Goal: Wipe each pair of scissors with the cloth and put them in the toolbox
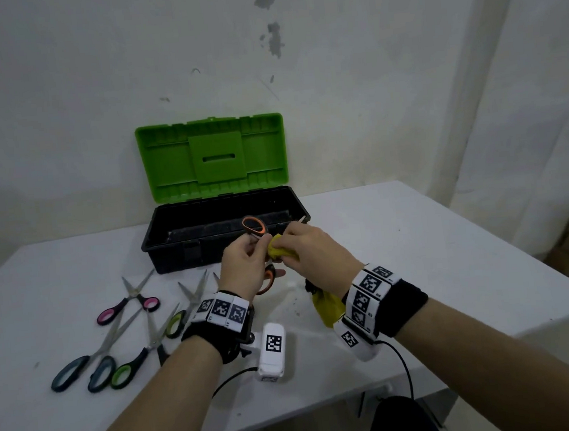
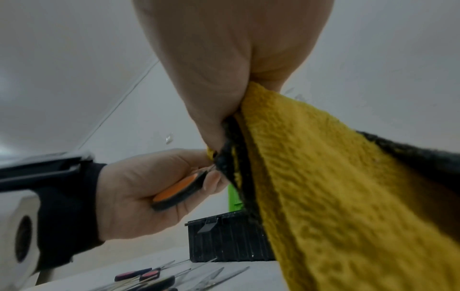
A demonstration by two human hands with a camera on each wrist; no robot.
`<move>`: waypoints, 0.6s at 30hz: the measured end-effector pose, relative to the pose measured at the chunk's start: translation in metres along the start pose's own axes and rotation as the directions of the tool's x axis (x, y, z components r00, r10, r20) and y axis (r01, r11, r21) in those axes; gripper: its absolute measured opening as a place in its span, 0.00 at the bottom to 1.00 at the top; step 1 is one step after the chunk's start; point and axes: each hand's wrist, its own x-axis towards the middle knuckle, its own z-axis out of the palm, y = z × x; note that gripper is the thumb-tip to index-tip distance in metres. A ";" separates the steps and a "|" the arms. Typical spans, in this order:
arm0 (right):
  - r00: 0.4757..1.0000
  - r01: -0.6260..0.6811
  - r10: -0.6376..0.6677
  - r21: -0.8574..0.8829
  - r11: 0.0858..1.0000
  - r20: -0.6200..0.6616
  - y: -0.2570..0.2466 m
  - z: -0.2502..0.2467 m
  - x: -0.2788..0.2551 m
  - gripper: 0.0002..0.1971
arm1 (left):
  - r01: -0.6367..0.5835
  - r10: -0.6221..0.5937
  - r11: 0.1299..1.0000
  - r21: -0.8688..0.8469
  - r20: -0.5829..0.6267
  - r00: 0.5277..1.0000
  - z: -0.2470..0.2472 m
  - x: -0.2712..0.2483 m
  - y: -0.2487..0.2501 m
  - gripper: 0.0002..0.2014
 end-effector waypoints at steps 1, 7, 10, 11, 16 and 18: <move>1.000 0.000 -0.001 -0.012 1.000 -0.012 0.000 0.000 0.000 0.10 | -0.007 0.007 1.000 0.007 -0.003 1.000 0.001 0.000 -0.001 0.10; 0.994 -0.075 0.072 -0.034 0.997 -0.080 0.010 -0.005 0.003 0.10 | -0.030 0.030 1.000 -0.001 -0.050 0.998 -0.001 -0.002 -0.002 0.07; 0.970 -0.196 0.196 0.014 0.980 -0.147 0.020 -0.012 0.005 0.11 | -0.026 0.024 0.999 -0.020 -0.085 0.996 -0.001 -0.003 -0.002 0.08; 0.962 -0.201 0.204 0.037 0.979 -0.181 0.021 -0.013 0.004 0.11 | -0.027 0.025 0.999 -0.020 -0.095 0.995 0.000 -0.002 -0.002 0.09; 0.996 0.044 -0.044 0.003 0.999 -0.082 0.002 -0.004 -0.004 0.08 | -0.017 0.014 0.999 -0.050 -0.063 0.998 0.006 -0.001 0.003 0.09; 0.997 0.061 -0.062 -0.019 0.998 -0.053 0.003 -0.002 -0.005 0.08 | -0.020 0.019 0.999 -0.040 -0.024 1.000 0.008 -0.003 0.005 0.09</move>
